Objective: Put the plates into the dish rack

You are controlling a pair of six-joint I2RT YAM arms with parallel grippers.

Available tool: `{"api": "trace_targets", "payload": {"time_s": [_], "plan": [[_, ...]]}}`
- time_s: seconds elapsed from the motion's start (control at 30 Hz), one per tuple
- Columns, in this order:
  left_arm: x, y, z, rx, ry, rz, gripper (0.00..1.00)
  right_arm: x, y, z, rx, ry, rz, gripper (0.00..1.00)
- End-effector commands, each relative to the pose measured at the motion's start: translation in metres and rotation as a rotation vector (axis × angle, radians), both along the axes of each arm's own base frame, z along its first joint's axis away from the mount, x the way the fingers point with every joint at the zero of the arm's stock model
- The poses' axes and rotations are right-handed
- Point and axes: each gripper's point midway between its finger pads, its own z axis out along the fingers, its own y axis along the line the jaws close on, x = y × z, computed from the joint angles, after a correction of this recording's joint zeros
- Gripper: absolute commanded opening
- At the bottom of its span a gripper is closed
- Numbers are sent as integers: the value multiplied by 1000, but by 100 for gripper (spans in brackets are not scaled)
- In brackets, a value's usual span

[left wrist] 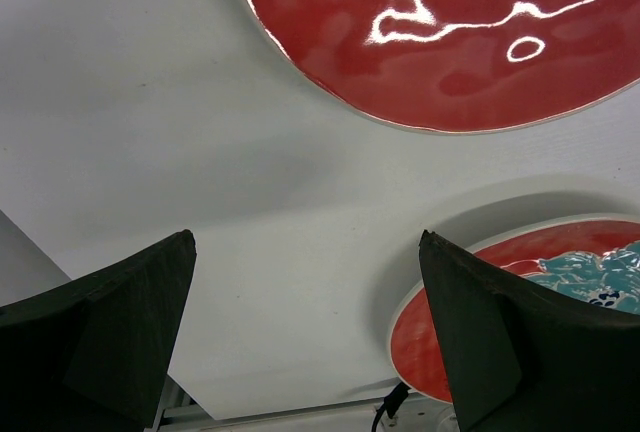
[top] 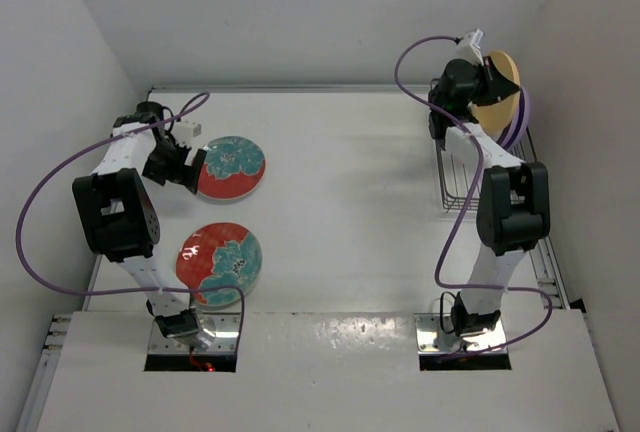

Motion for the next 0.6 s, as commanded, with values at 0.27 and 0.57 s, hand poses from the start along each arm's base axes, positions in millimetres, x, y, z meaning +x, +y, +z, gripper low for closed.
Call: {"api": "trace_targets", "payload": {"time_s": [0.27,0.57], "plan": [[4,4,-4,-3,5,-4,98,-14,-3,-2,-64,9,-64,0],[4,4,-4,-3,5,-4,98,-11,-2,-24,-93,67,-91,0]]}}
